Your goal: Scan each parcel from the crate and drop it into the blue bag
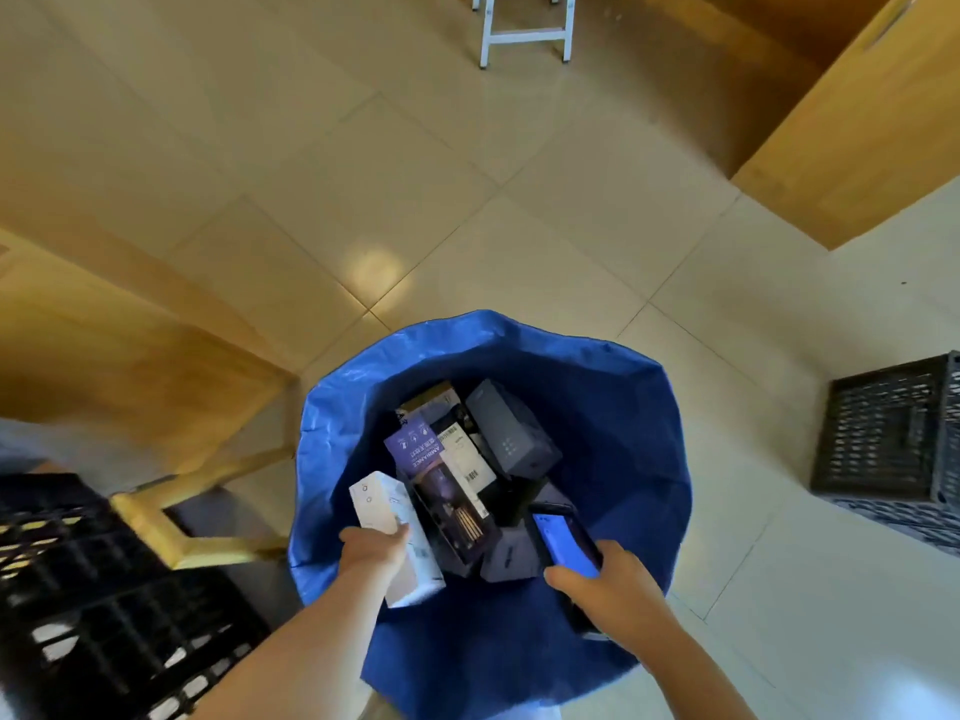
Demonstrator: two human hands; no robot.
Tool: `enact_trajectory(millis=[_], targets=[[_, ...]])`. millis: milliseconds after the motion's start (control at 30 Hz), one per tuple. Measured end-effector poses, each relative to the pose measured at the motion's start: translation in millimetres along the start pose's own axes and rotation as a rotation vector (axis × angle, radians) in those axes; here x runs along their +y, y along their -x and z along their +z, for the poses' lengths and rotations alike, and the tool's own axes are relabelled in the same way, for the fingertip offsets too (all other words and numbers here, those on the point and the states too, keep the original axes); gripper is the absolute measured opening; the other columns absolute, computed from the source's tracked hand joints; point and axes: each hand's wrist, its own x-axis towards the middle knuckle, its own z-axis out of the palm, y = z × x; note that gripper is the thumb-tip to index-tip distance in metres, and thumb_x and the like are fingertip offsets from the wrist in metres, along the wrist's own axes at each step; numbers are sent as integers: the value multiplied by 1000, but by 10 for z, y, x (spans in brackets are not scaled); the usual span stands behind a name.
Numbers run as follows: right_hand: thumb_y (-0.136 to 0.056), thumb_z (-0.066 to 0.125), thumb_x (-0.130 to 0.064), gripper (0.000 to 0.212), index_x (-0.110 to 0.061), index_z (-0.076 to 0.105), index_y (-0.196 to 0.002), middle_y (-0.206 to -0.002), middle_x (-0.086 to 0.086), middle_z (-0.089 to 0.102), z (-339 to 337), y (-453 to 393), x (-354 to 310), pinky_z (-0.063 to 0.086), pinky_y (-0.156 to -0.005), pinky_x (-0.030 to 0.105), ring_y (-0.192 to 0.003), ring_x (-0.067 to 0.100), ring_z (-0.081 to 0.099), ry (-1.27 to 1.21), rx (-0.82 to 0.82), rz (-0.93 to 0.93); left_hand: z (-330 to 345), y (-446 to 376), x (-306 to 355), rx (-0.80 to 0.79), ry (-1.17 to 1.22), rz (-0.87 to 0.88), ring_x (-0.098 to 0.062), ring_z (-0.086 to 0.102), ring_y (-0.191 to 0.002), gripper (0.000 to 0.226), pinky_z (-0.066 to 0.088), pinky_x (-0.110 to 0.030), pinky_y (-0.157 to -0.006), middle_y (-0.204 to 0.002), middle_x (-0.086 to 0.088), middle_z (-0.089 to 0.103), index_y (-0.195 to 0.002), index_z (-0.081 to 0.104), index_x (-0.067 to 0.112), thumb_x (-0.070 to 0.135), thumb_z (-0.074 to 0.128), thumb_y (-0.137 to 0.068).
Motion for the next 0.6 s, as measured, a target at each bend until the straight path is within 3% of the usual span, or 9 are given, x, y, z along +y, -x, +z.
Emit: enact_trajectory(millis=[100,233,400,500,600], targets=[[-68,75,-51,49,-18,58,-100,-94,0,67,163,-300,-39,57,-73,34,-82,16,67,-37,-30,-14,208,-325,-25,51,-18,-20,-40,54,-119,85,44,-41,-88,-134,-22,49,-133,23,-4,46,71,-84],[-59,71,-57,55,-22,57,-101,-99,-2,64,373,-675,-89,60,-75,34,-83,13,66,-12,-52,-26,514,-726,-59,82,-25,3,-42,51,-123,78,43,-46,-96,-139,-26,43,-134,23,-5,39,68,-88],[-59,70,-57,56,-23,56,-102,-100,-4,60,540,-995,-94,59,-73,31,-83,12,64,45,-34,-80,804,-1045,-105,10,27,-19,-43,53,-120,75,45,-44,-89,-135,-27,49,-137,23,-4,28,70,-88],[-66,72,-53,51,-24,54,-104,-100,-5,58,588,-1072,-94,60,-75,32,-84,13,63,55,-14,-107,903,-1145,-145,-47,-9,9,-41,52,-124,75,45,-42,-98,-139,-22,49,-144,15,-3,23,64,-93],[-67,72,-53,53,-24,54,-107,-102,-5,58,603,-1086,-101,61,-76,34,-85,13,63,42,-3,-120,924,-1161,-119,-110,-4,25,-39,52,-122,70,44,-41,-99,-139,-18,49,-143,23,0,23,65,-92]])
